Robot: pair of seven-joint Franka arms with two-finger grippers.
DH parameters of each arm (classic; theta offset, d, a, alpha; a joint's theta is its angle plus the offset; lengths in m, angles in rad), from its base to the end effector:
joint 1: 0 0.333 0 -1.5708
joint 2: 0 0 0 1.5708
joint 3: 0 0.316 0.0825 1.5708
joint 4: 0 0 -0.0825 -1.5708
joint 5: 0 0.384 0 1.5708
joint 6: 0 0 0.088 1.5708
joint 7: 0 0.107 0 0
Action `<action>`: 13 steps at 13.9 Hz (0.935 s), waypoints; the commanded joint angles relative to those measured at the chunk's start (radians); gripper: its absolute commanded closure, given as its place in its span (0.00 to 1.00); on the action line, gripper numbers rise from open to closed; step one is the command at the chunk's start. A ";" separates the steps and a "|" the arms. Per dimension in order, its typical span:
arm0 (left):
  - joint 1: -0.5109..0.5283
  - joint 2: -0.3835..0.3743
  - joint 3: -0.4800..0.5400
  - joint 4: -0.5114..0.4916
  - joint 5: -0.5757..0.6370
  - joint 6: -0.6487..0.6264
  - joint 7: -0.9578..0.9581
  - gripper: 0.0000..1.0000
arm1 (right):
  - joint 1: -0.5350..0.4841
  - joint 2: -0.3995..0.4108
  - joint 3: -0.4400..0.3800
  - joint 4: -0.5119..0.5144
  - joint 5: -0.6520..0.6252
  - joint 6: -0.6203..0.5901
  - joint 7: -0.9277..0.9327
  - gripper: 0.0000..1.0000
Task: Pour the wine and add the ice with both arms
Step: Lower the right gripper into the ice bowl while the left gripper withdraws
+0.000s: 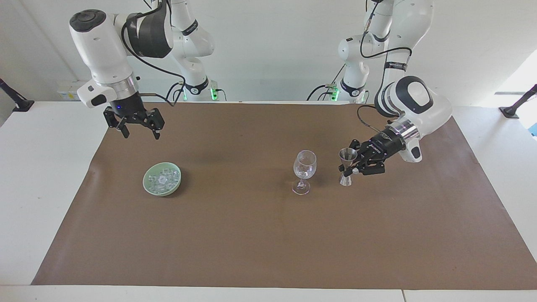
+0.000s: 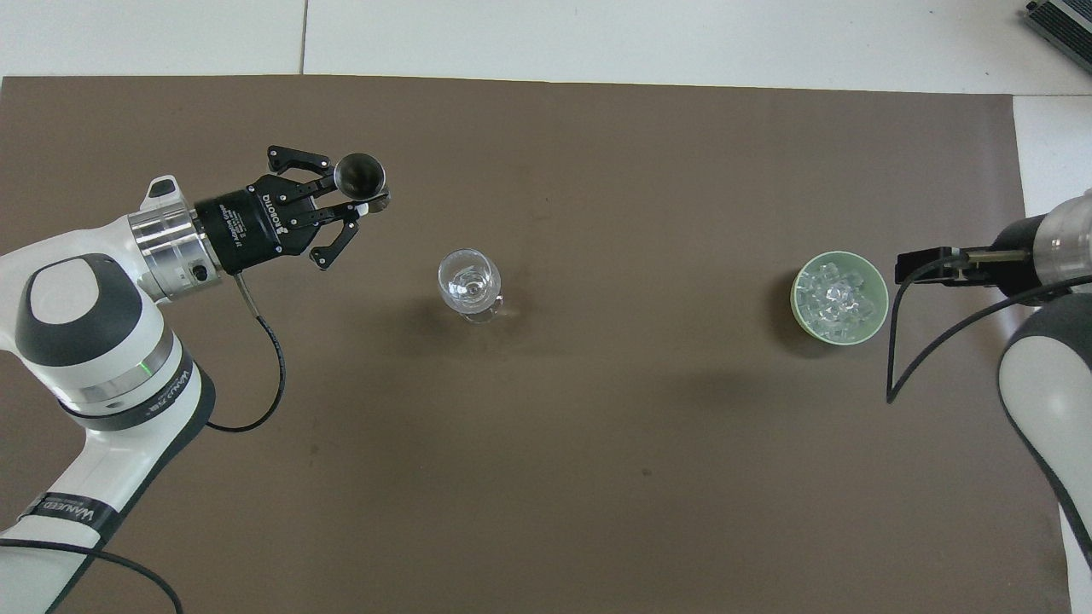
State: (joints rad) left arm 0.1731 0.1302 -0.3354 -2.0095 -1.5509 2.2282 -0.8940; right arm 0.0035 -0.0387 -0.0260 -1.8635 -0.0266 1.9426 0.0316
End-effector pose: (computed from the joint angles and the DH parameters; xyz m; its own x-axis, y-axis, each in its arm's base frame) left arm 0.5916 -0.1224 0.4306 0.0654 0.3527 -0.9335 0.9250 0.3295 0.1893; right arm 0.5624 -0.0147 0.5394 0.9920 -0.0444 0.1181 -0.0472 -0.9987 0.0210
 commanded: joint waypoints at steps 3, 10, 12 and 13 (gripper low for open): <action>0.107 -0.029 -0.001 -0.018 0.132 -0.131 -0.131 1.00 | -0.011 0.100 0.008 -0.013 0.005 0.104 -0.022 0.00; 0.285 0.026 -0.002 -0.028 0.291 -0.315 -0.122 1.00 | -0.008 0.175 0.008 -0.166 0.004 0.344 -0.016 0.00; 0.334 0.054 -0.004 -0.022 0.330 -0.346 -0.106 1.00 | -0.010 0.218 0.008 -0.167 0.005 0.421 -0.007 0.00; 0.360 0.068 -0.004 -0.023 0.337 -0.364 -0.085 1.00 | -0.013 0.223 0.008 -0.169 0.005 0.426 -0.004 0.00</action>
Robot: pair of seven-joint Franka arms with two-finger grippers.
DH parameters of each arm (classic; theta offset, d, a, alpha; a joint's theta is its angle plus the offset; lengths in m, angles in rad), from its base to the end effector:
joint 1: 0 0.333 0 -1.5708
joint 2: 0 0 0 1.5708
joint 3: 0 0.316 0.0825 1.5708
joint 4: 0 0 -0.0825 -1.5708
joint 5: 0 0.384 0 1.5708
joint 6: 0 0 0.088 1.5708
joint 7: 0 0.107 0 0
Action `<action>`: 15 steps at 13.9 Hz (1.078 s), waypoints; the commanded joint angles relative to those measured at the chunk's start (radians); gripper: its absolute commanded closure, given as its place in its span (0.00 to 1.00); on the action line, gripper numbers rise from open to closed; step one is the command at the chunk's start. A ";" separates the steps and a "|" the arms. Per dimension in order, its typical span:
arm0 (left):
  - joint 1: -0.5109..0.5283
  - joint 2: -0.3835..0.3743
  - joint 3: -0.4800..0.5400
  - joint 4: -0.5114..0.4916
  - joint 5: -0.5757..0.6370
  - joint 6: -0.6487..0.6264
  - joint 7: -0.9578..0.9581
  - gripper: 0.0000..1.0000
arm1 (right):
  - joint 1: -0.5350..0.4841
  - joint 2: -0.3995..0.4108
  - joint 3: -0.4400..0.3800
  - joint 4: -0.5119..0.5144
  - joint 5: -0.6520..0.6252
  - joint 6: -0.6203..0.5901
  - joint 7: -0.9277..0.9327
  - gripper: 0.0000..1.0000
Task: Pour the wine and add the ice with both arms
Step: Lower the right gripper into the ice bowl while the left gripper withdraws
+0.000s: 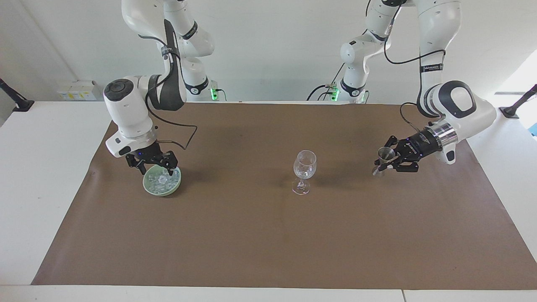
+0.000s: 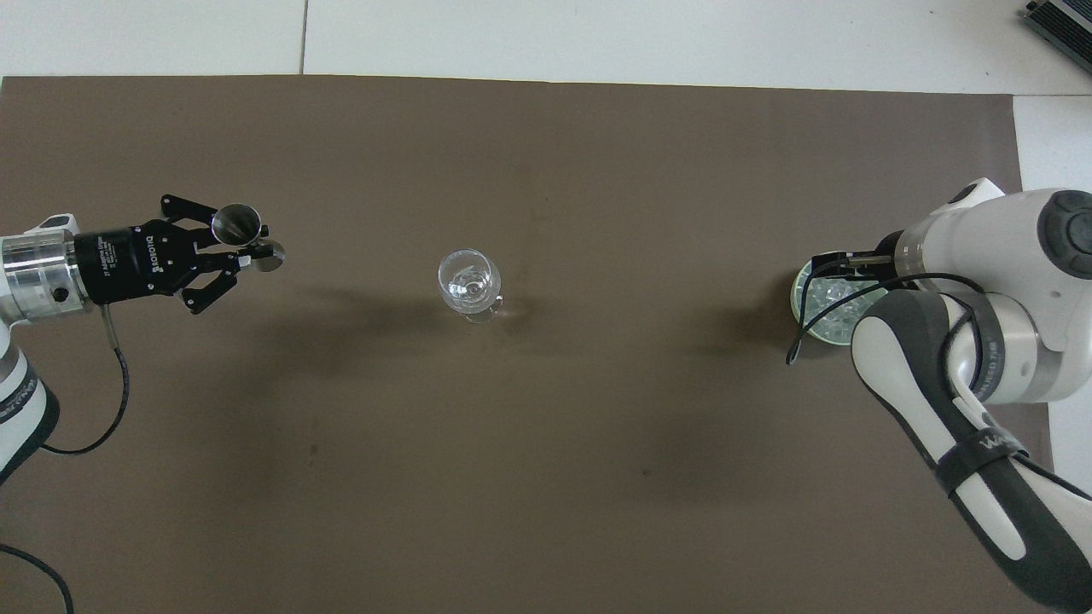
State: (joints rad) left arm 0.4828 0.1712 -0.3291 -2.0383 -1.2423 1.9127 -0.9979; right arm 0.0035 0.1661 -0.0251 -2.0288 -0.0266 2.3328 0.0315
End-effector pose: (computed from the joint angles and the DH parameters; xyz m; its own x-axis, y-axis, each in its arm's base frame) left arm 0.5768 0.0266 0.3872 -0.0828 0.3849 -0.9192 0.9685 0.2485 0.0168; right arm 0.5952 -0.0129 0.3797 0.9899 -0.0336 0.1380 -0.0369 -0.9991 0.0214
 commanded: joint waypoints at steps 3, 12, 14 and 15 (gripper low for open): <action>0.106 0.070 -0.010 0.006 0.032 -0.084 0.090 1.00 | -0.013 0.020 0.008 -0.028 0.005 0.037 -0.005 0.00; 0.184 0.198 -0.013 0.000 0.037 -0.087 0.189 1.00 | -0.020 0.027 0.007 -0.054 0.005 0.046 -0.009 0.00; 0.200 0.226 -0.013 -0.005 0.035 -0.096 0.263 1.00 | -0.022 0.027 0.007 -0.057 0.005 0.046 -0.007 0.00; 0.200 0.229 -0.014 -0.005 0.035 -0.096 0.268 1.00 | -0.022 0.027 0.007 -0.057 0.005 0.046 -0.005 0.00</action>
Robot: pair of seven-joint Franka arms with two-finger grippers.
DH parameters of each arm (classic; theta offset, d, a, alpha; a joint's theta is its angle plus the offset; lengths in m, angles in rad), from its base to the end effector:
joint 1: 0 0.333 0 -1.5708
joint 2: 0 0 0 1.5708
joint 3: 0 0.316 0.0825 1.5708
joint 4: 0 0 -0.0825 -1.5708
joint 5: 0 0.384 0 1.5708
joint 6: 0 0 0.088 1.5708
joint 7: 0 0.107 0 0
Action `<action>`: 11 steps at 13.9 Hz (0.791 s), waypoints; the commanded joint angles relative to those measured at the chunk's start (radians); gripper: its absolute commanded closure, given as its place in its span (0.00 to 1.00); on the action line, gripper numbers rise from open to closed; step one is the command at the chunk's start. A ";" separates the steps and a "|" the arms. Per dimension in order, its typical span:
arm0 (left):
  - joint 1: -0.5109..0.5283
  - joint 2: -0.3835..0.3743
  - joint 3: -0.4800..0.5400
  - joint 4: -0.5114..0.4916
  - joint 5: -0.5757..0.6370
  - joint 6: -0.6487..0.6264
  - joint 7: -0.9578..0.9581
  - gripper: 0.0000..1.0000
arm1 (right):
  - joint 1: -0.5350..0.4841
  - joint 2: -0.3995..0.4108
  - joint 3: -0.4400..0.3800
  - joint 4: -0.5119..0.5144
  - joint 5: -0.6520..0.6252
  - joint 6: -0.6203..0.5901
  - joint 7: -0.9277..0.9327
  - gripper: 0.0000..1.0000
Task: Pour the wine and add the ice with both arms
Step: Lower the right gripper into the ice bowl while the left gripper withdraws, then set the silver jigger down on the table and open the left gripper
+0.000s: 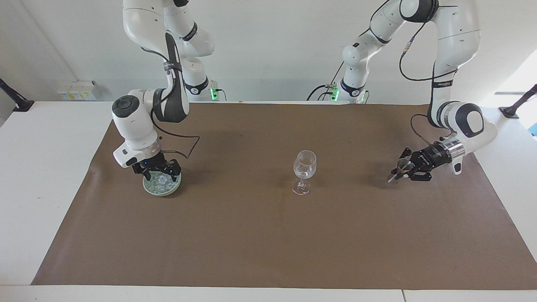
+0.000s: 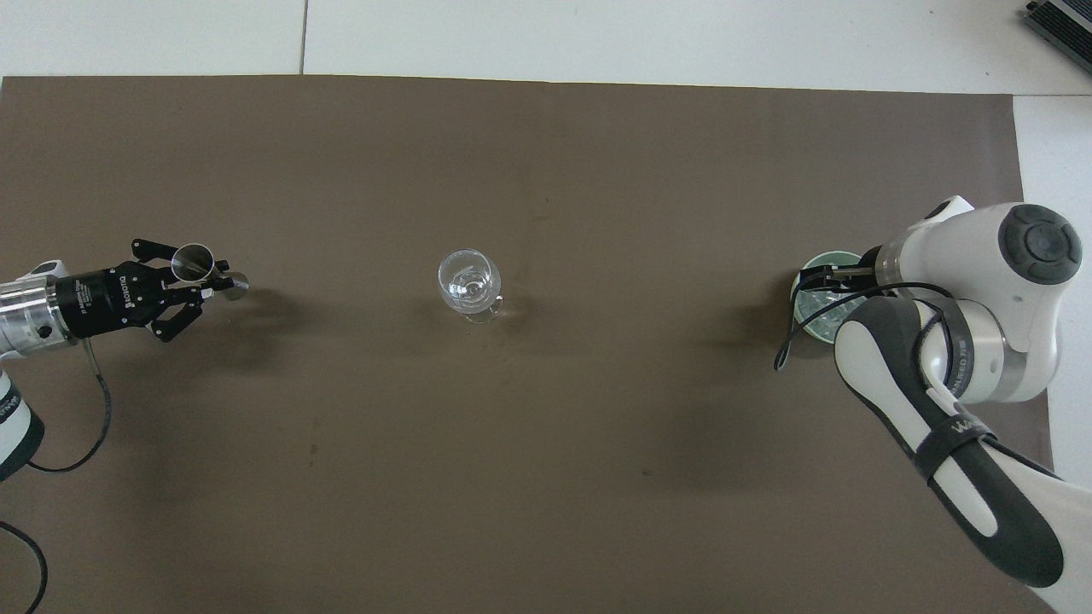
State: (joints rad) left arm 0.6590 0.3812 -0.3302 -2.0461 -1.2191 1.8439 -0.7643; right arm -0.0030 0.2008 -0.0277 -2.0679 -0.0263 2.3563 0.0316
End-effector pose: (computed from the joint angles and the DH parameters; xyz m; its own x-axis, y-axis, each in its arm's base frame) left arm 0.5570 0.1167 0.2758 -0.0759 0.3010 -0.9506 0.9615 0.2746 0.0102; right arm 0.5879 -0.0180 0.3438 0.9952 -0.0425 0.0880 -0.0447 -0.9987 0.0229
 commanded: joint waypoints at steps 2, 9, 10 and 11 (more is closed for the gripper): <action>0.028 0.036 -0.013 -0.008 0.010 -0.028 0.043 1.00 | -0.015 -0.007 0.009 -0.021 0.005 0.038 -0.004 0.07; 0.040 0.053 -0.012 -0.032 0.010 -0.029 0.082 1.00 | -0.017 -0.004 0.009 -0.037 0.005 0.044 -0.004 0.16; 0.042 0.054 -0.012 -0.042 0.010 -0.025 0.094 1.00 | -0.017 -0.003 0.009 -0.037 0.005 0.047 -0.002 0.16; 0.044 0.059 -0.013 -0.043 0.010 -0.022 0.112 0.98 | -0.017 0.003 0.009 -0.038 0.005 0.069 -0.004 0.16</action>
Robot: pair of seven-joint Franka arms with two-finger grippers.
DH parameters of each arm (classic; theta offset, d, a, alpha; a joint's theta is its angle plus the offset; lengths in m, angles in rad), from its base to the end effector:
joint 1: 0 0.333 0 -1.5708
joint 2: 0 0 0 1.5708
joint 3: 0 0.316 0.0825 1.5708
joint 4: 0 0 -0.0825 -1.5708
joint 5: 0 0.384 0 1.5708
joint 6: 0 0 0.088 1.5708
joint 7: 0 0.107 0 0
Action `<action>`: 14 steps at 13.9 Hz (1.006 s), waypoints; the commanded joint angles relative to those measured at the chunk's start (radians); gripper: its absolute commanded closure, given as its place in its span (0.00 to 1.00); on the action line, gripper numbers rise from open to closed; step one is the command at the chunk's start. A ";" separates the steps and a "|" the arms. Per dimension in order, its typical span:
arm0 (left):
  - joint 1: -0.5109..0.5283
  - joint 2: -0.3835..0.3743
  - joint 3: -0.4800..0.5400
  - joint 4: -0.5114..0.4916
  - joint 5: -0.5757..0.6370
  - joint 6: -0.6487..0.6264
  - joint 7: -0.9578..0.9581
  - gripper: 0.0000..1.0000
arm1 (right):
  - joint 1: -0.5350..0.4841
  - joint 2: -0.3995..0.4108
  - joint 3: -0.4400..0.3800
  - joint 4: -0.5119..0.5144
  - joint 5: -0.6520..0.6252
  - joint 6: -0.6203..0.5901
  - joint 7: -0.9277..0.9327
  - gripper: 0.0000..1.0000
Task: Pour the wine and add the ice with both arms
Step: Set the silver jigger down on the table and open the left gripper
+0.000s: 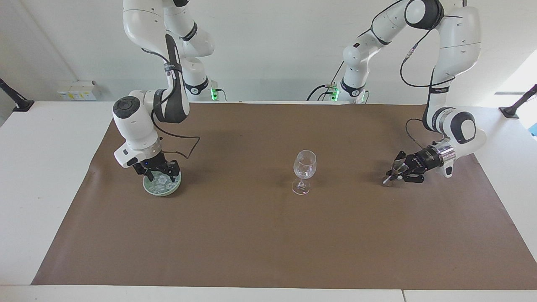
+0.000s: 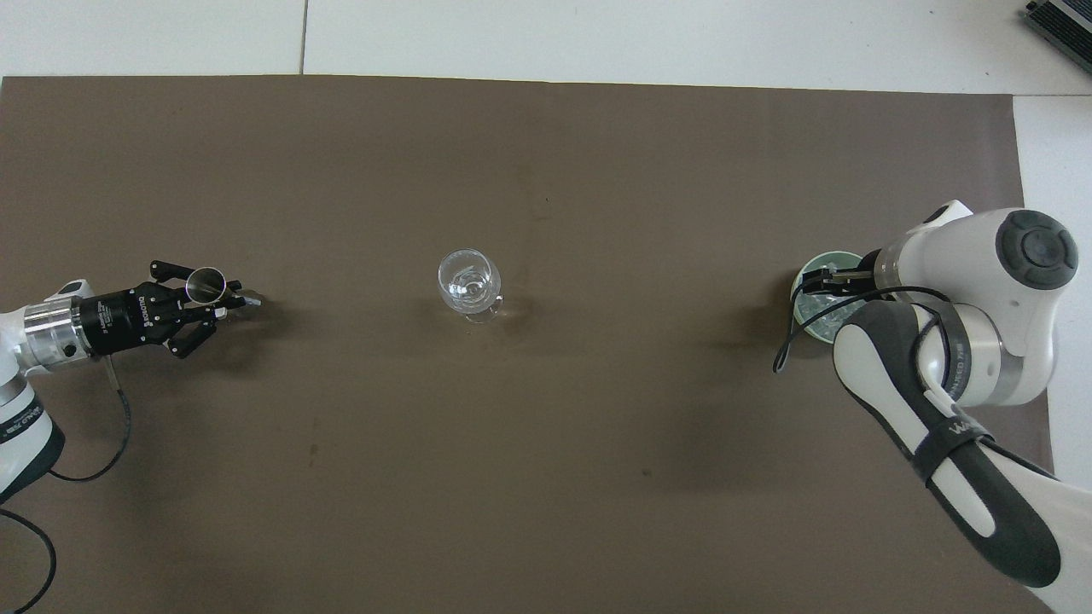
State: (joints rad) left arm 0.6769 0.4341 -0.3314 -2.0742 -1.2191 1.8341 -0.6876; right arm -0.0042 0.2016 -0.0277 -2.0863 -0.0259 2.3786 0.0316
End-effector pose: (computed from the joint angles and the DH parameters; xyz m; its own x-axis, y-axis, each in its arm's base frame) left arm 0.5429 0.1175 0.2397 -0.0682 0.2727 -0.9597 0.9657 0.2596 0.0052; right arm 0.5848 -0.0186 0.3374 0.9949 -0.0436 0.0911 -0.0458 -0.9987 0.0222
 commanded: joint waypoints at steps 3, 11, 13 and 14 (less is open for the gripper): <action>0.026 0.018 -0.012 -0.015 0.009 -0.013 0.039 0.86 | -0.016 0.007 0.009 -0.034 0.004 0.090 -0.004 0.16; 0.023 0.022 -0.011 -0.011 0.009 -0.003 0.028 0.02 | -0.025 0.009 0.009 -0.029 0.004 0.093 -0.002 0.45; 0.023 0.022 -0.008 0.000 0.010 -0.004 0.020 0.00 | -0.026 0.010 0.009 -0.029 0.004 0.094 -0.001 0.69; 0.024 0.022 -0.006 0.006 0.015 -0.006 0.019 0.00 | -0.026 0.010 0.009 -0.028 0.004 0.094 0.011 0.73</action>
State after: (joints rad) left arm 0.6853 0.4518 -0.3312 -2.0816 -1.2192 1.8344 -0.6625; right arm -0.0137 0.2105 -0.0299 -2.1076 -0.0256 2.4534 0.0323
